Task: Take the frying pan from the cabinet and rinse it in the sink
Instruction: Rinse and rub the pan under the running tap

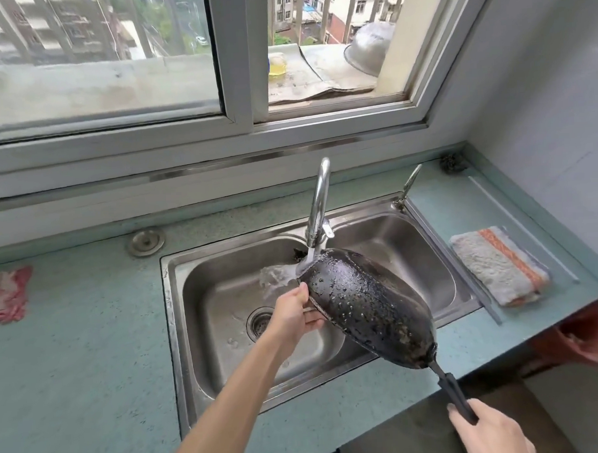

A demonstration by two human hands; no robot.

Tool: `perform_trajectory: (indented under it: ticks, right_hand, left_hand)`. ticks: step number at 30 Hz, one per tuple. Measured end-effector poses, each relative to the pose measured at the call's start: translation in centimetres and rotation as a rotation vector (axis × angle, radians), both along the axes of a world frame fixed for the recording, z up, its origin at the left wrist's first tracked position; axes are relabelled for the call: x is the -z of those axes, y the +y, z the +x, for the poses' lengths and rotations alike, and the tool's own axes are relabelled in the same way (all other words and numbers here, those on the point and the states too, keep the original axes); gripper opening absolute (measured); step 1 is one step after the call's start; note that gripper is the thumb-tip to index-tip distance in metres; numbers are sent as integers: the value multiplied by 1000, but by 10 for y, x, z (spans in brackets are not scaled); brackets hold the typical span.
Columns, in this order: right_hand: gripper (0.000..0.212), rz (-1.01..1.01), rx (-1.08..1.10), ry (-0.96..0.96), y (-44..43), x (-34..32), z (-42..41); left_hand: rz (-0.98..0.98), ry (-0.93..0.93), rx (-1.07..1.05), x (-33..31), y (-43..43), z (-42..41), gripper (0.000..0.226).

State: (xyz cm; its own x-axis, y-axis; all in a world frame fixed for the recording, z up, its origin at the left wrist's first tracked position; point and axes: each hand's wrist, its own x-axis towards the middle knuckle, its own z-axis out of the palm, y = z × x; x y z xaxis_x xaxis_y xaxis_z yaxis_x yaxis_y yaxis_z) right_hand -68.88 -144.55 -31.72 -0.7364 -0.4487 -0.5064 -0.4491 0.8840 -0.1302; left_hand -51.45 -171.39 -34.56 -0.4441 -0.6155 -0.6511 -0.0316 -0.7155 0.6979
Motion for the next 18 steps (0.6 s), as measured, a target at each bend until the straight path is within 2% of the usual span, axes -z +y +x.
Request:
perform_trajectory:
  ticks: [1, 3, 4, 6, 11, 18]
  right_hand:
    - [29, -125, -15, -20, -2, -3, 2]
    - [22, -57, 1, 14, -13, 0, 7]
    - [20, -137, 77, 58, -13, -5, 13]
    - [16, -220, 86, 130, -12, 0, 17]
    - [22, -130, 91, 109, -26, 0, 13]
    - [26, -120, 40, 106, -42, -8, 26]
  left_hand:
    - [-5, -3, -3, -1, -3, -2, 33]
    - [-15, -7, -15, -4, -9, -4, 32]
    - [-21, -11, -24, -6, -11, -4, 31]
    - [-33, -13, -44, -8, -14, -1, 31]
    - [-27, -3, -81, -5, -13, 18, 32]
    - [-13, 17, -161, 8, -8, 55, 34]
